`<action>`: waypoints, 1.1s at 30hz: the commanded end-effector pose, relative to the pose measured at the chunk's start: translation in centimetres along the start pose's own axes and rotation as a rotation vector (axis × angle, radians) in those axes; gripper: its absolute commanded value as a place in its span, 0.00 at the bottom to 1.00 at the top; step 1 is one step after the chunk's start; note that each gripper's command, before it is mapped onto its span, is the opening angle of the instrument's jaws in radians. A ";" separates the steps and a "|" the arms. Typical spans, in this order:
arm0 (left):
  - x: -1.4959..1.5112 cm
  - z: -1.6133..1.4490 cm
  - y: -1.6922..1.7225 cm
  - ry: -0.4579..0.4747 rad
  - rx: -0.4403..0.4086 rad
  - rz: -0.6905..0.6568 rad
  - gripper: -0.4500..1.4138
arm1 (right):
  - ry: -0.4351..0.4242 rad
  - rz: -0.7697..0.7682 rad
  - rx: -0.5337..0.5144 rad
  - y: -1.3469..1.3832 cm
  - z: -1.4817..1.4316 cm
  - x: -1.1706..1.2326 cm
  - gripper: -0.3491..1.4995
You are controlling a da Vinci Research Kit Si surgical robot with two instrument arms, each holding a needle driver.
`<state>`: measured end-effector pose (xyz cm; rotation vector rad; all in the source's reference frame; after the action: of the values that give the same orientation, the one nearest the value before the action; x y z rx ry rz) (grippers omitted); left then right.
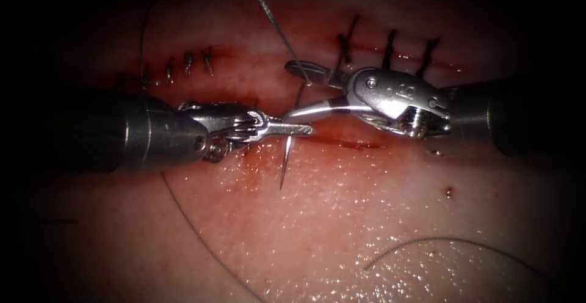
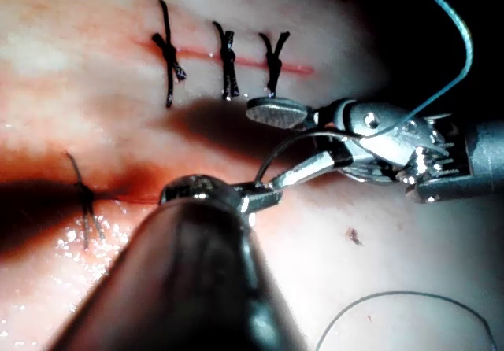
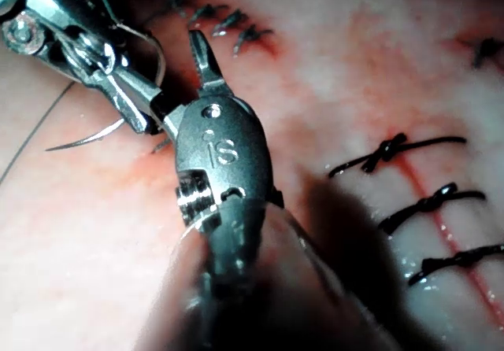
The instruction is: Wound Closure
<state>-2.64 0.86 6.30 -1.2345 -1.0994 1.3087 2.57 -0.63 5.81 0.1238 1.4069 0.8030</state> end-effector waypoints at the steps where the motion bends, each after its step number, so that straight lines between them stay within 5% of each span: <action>1: -0.05 0.05 -0.05 0.001 -0.005 0.000 0.00 | 0.011 0.016 -0.002 -0.06 0.05 -0.08 0.67; 11: -0.08 0.03 -0.05 0.006 -0.019 0.004 0.00 | 0.050 0.033 -0.072 -0.11 0.07 -0.08 0.64; 18: -0.12 0.03 -0.05 0.006 -0.027 0.025 0.00 | 0.055 0.033 -0.081 -0.10 0.09 -0.08 0.51; 20: -0.14 0.04 -0.06 0.004 -0.029 0.027 0.00 | 0.058 0.032 -0.083 -0.09 0.09 -0.08 0.36; 22: -0.16 0.05 -0.06 0.001 -0.033 0.029 0.00 | 0.064 0.031 -0.086 -0.09 0.09 -0.10 0.00; 30: -0.18 0.04 -0.05 -0.010 -0.047 0.154 0.00 | 0.031 0.016 -0.087 -0.11 0.06 -0.19 0.00; 33: -0.14 0.04 -0.04 0.035 0.032 0.210 0.05 | 0.025 0.010 -0.070 -0.11 0.06 -0.25 0.00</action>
<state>-2.62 0.81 6.30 -1.3809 -0.8403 1.4928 2.62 -0.78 5.91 0.0648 1.3996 0.8627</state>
